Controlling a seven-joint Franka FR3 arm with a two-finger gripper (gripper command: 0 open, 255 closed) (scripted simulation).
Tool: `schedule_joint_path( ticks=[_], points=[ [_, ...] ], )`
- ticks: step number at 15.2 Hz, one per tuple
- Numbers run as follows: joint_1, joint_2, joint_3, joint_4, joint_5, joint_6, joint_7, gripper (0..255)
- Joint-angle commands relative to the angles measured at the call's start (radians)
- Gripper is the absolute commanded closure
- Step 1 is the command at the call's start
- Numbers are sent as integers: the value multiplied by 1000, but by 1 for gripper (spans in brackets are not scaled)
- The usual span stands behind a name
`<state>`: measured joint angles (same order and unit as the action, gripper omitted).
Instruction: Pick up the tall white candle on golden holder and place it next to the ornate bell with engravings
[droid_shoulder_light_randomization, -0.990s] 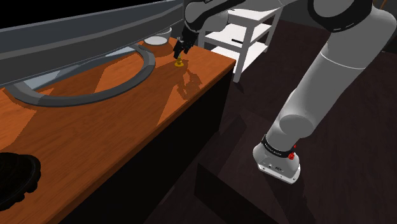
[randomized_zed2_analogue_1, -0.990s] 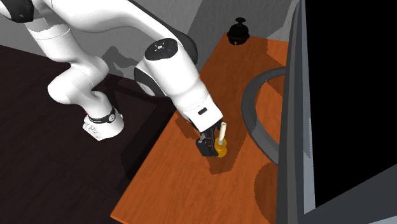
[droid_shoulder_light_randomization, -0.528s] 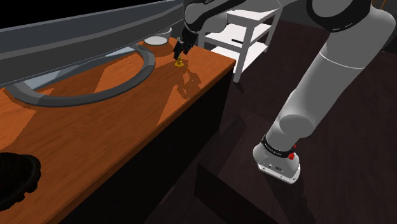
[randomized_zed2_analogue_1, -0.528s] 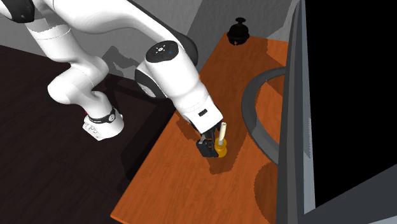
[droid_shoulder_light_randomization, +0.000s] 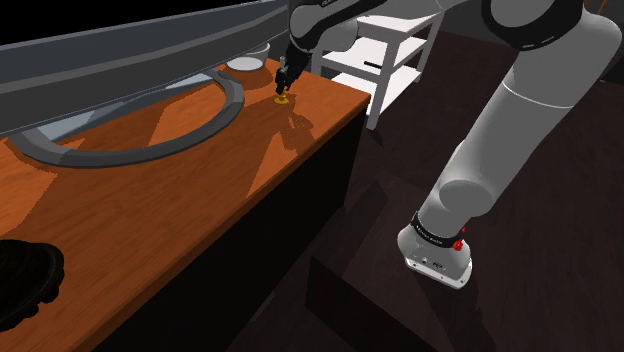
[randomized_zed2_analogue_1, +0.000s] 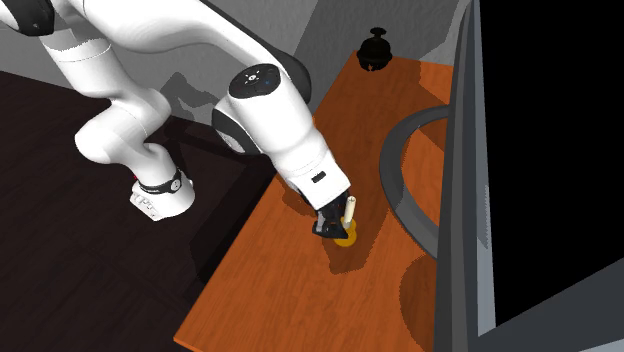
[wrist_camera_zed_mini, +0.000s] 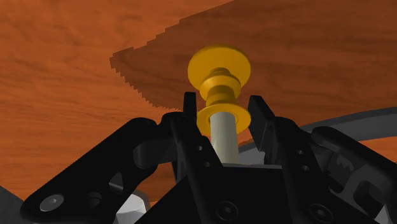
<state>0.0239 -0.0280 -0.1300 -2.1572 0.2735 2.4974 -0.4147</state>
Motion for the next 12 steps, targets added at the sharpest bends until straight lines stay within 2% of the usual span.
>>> schedule_joint_path(
  ticks=[1,12],
  points=[
    [0,0,0,0,0,0,0,255],
    [-5,-46,-1,84,-44,-126,47,255]
  ],
)
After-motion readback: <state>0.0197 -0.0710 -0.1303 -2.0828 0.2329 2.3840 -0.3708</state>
